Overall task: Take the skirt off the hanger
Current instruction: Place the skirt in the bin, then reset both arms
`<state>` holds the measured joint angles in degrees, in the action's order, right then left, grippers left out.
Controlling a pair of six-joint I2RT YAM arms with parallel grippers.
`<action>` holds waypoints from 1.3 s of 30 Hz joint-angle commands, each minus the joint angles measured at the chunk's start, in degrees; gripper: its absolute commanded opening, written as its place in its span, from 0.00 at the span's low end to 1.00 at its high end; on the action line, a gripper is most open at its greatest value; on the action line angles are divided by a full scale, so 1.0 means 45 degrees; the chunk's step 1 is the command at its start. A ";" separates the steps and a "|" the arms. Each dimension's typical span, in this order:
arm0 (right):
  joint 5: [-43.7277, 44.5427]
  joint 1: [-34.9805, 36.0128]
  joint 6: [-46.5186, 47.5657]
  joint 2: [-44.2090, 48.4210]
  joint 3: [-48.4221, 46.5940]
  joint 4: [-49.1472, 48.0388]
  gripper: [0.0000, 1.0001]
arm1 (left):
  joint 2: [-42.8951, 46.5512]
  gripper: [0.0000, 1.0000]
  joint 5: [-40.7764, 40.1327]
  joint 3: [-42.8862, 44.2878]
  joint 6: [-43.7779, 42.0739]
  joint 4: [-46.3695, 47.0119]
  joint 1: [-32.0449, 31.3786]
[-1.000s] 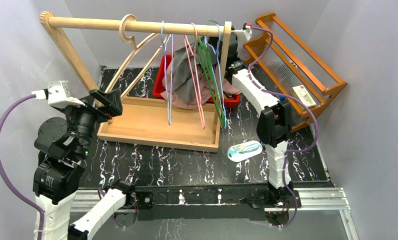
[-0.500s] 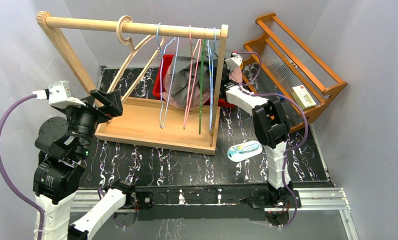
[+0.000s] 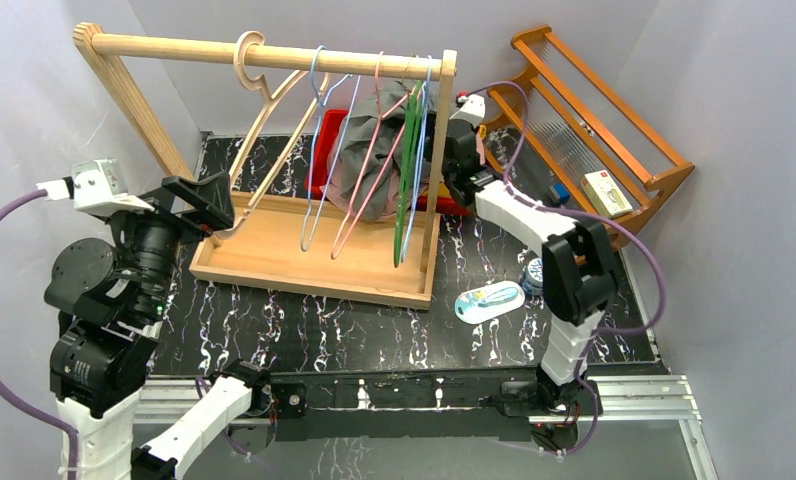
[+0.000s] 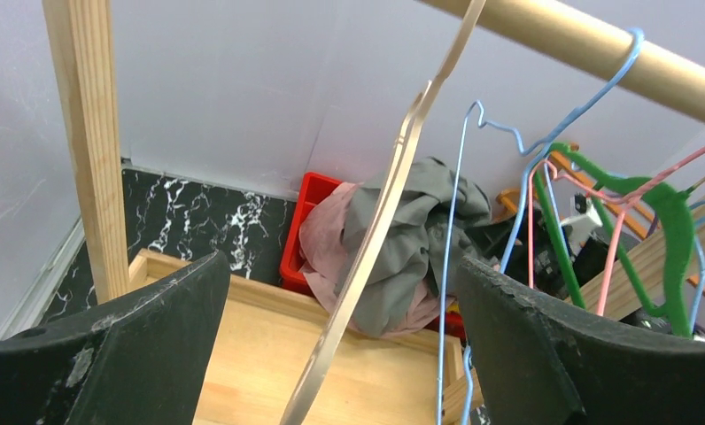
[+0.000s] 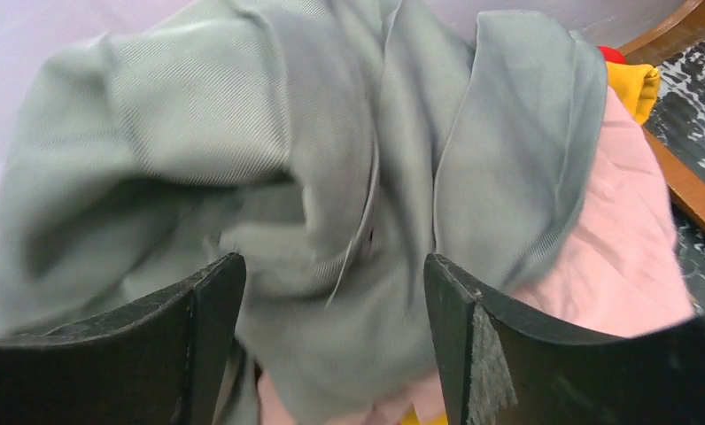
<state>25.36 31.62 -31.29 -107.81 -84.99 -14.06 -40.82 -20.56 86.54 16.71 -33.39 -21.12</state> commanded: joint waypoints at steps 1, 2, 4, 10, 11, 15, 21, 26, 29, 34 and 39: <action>-0.1329 -0.0470 0.1882 0.2324 0.1291 0.0516 0.84 | -0.0166 0.98 -0.0232 0.0784 -0.0346 0.0215 -0.0016; -0.1688 -0.0830 0.1739 0.2623 0.1509 0.0827 0.85 | -0.0194 0.98 -0.0235 0.0846 -0.0353 0.0196 -0.0018; -0.2073 -0.1428 0.1975 0.3299 0.2247 0.1148 0.86 | -0.0241 0.98 -0.0283 0.0983 -0.0361 0.0126 -0.0013; -0.2709 -0.2973 0.3798 0.5950 0.3704 0.2971 0.98 | -0.0706 0.98 -0.0333 0.1924 -0.0801 0.0018 -0.0013; -0.2622 -0.3128 0.4188 0.6411 0.3510 0.3617 0.98 | -0.0862 0.98 -0.0319 0.2141 -0.0940 0.0073 -0.0015; -0.2621 -0.3178 0.4536 0.8324 0.2556 0.5979 0.98 | -0.1494 0.98 -0.0110 0.2738 -0.1489 0.0866 -0.0018; -0.6314 -0.3178 0.5293 1.0928 0.0754 0.7726 0.98 | -0.2080 0.98 0.0885 0.2784 -0.1838 0.3119 -0.0014; -0.6753 -0.3181 0.6226 1.1785 -0.1858 0.9656 0.98 | -0.2333 0.98 0.1286 0.2767 -0.1916 0.3807 -0.0019; -0.6563 -0.3178 0.6429 1.2315 -0.2873 0.9910 0.98 | -0.2269 0.98 0.1251 0.2604 -0.1845 0.4045 -0.0025; -0.5660 -0.3168 0.7080 1.2419 -0.4432 1.0586 0.98 | -0.2121 0.98 0.1232 0.2488 -0.1926 0.4167 -0.0023; -0.4863 -0.3176 0.6899 1.2589 -0.4640 1.0531 0.98 | -0.2076 0.98 0.1235 0.2448 -0.1902 0.4293 -0.0098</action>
<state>-0.21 17.12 -1.23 -50.63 -105.19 31.62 -50.50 -15.46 97.82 8.73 -17.30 -21.12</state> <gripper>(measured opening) 0.983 0.983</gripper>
